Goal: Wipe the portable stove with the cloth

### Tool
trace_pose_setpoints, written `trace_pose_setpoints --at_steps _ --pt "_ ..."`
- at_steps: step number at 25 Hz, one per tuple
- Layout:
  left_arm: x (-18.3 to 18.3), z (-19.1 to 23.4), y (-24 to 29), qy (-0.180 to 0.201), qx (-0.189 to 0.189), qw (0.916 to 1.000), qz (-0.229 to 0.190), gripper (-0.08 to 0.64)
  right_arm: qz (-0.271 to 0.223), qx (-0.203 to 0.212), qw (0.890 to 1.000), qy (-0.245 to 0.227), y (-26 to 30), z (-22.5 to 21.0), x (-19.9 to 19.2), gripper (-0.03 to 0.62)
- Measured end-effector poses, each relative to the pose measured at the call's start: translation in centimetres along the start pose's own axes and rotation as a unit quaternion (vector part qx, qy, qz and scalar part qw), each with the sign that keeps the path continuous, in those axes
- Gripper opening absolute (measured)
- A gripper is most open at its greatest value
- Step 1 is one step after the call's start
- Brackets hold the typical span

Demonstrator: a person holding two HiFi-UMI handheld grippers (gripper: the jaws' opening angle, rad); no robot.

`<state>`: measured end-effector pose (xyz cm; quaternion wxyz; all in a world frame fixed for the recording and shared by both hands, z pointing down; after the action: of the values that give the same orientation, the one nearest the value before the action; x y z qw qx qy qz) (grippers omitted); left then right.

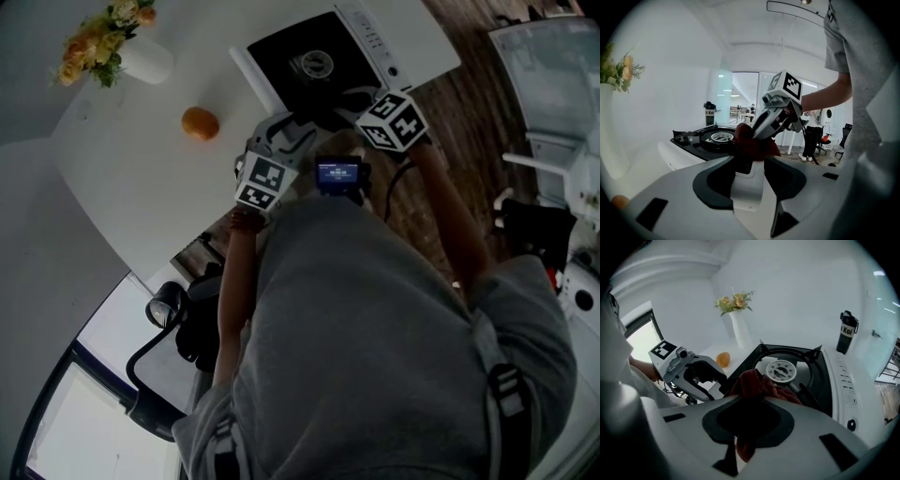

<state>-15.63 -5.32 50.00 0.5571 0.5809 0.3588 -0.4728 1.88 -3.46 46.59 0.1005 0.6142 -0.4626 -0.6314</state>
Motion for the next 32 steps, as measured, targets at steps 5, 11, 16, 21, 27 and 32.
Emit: trace_pose_setpoints --at_steps 5,11,16,21,27,32 --pt "0.0 0.0 0.0 0.000 -0.002 1.0000 0.000 0.216 0.012 0.018 1.000 -0.015 1.3 2.0 0.9 0.052" --pt "-0.4 0.0 -0.1 0.001 0.010 1.0000 0.003 0.216 0.004 0.001 1.000 -0.005 1.7 2.7 1.0 0.052" --pt "0.4 -0.2 -0.1 -0.027 0.020 0.9993 -0.017 0.236 -0.010 0.022 0.999 0.030 1.4 1.9 1.0 0.052" --pt "2.1 -0.3 -0.6 -0.035 0.064 0.9964 -0.042 0.237 -0.019 0.042 0.998 0.035 -1.2 0.7 1.1 0.052" --pt "3.3 -1.0 0.0 -0.033 0.100 0.9942 -0.022 0.238 -0.116 0.002 0.993 0.031 -10.5 -6.7 5.6 0.054" --pt "3.9 -1.0 0.6 -0.046 0.165 0.9851 -0.017 0.239 -0.147 -0.073 0.986 0.030 -11.2 -17.5 8.8 0.054"
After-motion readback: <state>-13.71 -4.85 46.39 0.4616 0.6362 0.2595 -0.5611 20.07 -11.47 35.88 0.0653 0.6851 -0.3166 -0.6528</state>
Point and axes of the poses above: the fingertips, and each gripper's own axes: y forward along the fingers, z to its left, x out of its top, the point moved 9 cm from there along -y, backward along the fingers, and after that the axes turned 7 degrees about -z, right-handed, at the moved point
